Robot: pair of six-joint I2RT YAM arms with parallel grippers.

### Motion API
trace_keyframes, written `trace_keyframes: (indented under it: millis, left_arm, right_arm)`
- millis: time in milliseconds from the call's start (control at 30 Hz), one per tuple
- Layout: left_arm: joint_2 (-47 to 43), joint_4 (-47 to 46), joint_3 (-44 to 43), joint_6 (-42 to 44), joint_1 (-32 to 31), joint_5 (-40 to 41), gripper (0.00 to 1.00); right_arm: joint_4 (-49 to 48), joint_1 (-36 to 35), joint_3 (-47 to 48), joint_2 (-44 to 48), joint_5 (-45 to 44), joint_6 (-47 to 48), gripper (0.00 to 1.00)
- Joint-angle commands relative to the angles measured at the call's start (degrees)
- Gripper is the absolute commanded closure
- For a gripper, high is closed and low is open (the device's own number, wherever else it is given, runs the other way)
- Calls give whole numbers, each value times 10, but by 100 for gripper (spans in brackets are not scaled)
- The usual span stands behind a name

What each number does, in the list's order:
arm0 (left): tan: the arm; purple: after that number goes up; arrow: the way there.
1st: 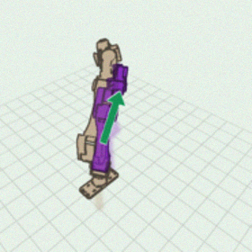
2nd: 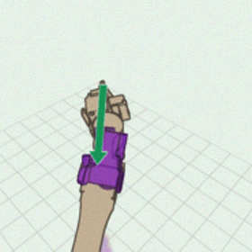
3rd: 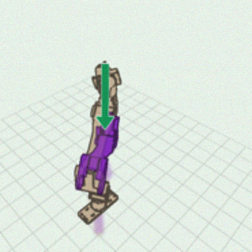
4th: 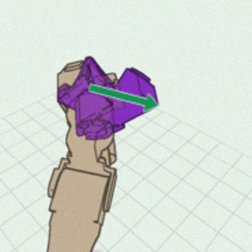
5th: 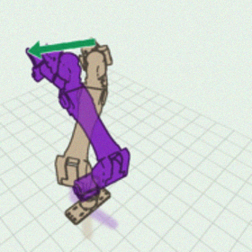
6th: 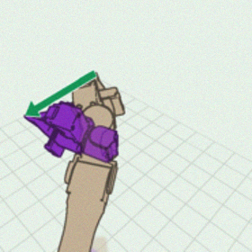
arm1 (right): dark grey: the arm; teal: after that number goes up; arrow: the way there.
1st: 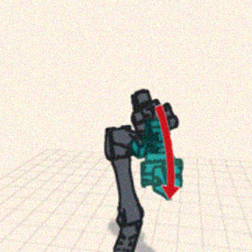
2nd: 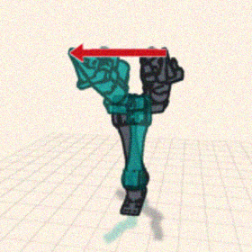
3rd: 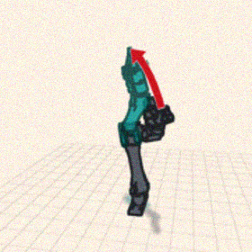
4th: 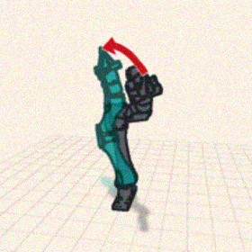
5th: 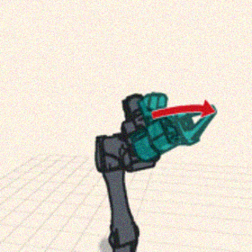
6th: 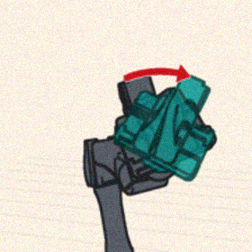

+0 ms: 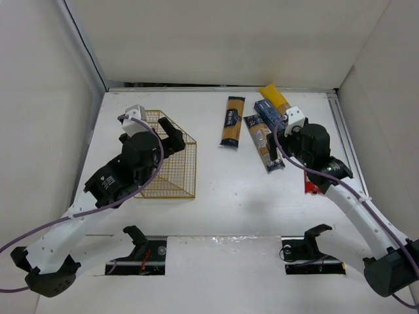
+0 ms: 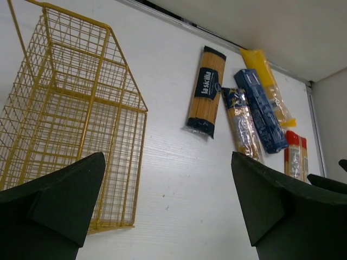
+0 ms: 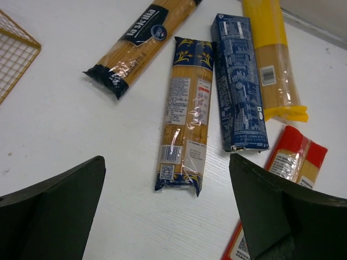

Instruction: Place and organize the pasta boxes and bags onto the shelf

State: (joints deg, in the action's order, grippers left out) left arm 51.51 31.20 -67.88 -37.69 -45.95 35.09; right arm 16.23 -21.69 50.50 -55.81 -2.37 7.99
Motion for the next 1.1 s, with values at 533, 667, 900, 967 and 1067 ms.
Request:
trace_keyframes:
  millis: [533, 667, 900, 967, 1067]
  left_arm:
    - [69, -28, 18, -24, 4, -42, 0]
    - [59, -28, 45, -24, 4, -48, 0]
    - [33, -33, 72, -24, 4, -48, 0]
    - [22, -33, 72, -41, 4, -32, 0]
    - [11, -42, 79, -36, 4, -32, 0]
  right_arm:
    - [31, -85, 377, -521, -131, -223, 0]
    - [82, -85, 478, -627, -128, -228, 0]
    - [135, -85, 608, -752, -122, -240, 0]
    - [135, -78, 621, -772, -114, -251, 0]
    - [142, -72, 646, -802, -108, -251, 0]
